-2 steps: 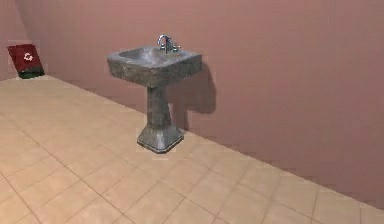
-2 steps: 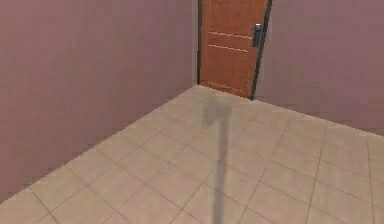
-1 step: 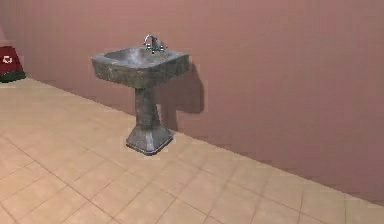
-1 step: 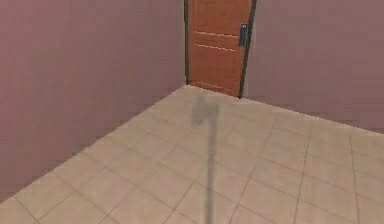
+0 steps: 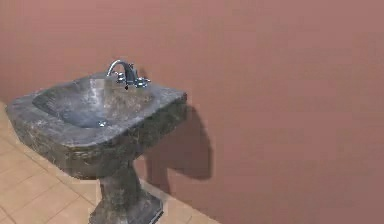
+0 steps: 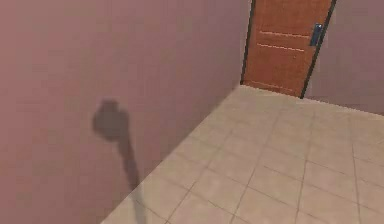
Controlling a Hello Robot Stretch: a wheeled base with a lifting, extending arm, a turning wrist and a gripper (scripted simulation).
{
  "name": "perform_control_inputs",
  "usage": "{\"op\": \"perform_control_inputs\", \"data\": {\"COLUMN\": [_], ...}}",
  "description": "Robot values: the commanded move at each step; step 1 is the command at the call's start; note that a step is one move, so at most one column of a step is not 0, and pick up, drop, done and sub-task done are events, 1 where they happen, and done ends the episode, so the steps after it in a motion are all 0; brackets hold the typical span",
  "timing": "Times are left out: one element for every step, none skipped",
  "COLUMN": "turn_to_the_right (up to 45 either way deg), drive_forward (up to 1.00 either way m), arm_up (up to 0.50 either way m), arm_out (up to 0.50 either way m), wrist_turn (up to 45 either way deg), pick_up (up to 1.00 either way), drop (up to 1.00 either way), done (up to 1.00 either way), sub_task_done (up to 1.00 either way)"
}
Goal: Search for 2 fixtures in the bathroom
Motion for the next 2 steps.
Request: {"op": "perform_control_inputs", "data": {"turn_to_the_right": [-24.0,0.0], "drive_forward": [0.0,0.0], "arm_up": [0.0,0.0], "arm_out": [0.0,0.0], "wrist_turn": [0.0,0.0], "pick_up": [0.0,0.0], "drop": [0.0,0.0], "done": [0.0,0.0], "sub_task_done": [0.0,1.0]}}
